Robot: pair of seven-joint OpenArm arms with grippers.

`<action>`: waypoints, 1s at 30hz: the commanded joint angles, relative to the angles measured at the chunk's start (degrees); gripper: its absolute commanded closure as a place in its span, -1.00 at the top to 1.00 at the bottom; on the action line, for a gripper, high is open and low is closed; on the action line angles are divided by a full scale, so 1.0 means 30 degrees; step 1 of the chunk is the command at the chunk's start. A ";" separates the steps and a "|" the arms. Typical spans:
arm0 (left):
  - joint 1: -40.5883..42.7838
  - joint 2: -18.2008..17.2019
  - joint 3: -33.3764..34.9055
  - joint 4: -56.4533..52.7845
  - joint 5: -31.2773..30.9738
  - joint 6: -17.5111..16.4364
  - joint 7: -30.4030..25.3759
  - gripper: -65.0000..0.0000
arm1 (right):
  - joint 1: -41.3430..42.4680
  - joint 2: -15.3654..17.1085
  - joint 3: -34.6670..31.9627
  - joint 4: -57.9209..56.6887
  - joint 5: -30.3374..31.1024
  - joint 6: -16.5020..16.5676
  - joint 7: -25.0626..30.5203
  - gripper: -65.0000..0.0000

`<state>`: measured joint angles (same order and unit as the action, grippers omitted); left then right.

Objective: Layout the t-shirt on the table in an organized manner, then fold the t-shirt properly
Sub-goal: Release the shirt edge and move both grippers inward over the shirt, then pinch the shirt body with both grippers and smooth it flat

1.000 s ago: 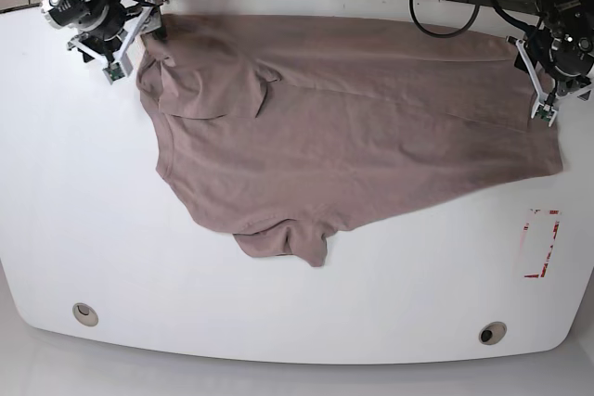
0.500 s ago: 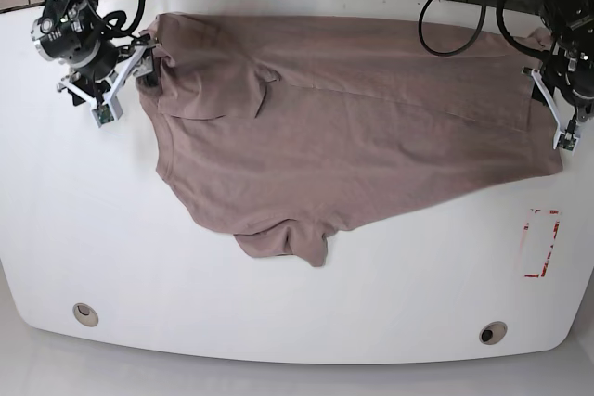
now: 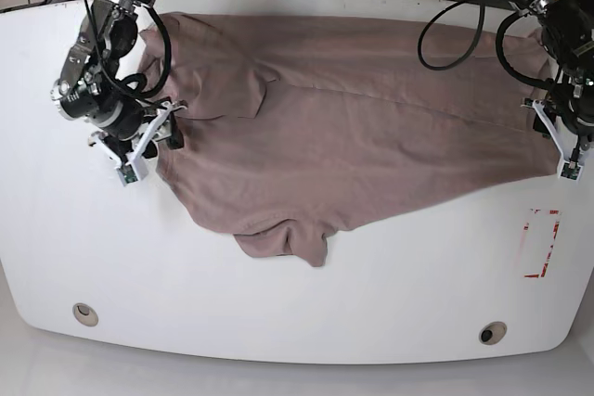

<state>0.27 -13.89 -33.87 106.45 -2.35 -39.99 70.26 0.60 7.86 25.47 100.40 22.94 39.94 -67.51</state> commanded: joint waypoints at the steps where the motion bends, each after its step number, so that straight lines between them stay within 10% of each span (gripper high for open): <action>1: -0.0194 -0.0308 -0.0066 -0.0891 0.0065 -0.0004 -0.1075 0.10 | 0.0606 0.0238 -0.0565 -0.0807 0.0280 0.0019 0.1124 -0.18; 11: -0.0252 -0.0308 -0.0037 -0.4437 0.0065 -0.0004 -0.3742 -0.68 | 0.1367 0.0502 -0.2645 -0.5408 0.0163 0.0019 0.4963 -0.77; 30: -0.1073 -0.0308 0.2483 -0.5375 0.0065 -0.0004 -0.4240 -0.69 | 0.1866 0.1996 -0.0916 -0.9364 -0.4350 0.0019 0.8040 -0.79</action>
<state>-1.21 -13.91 -26.87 89.30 -1.50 -39.99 58.46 6.52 12.03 21.26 72.47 12.40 40.97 -41.60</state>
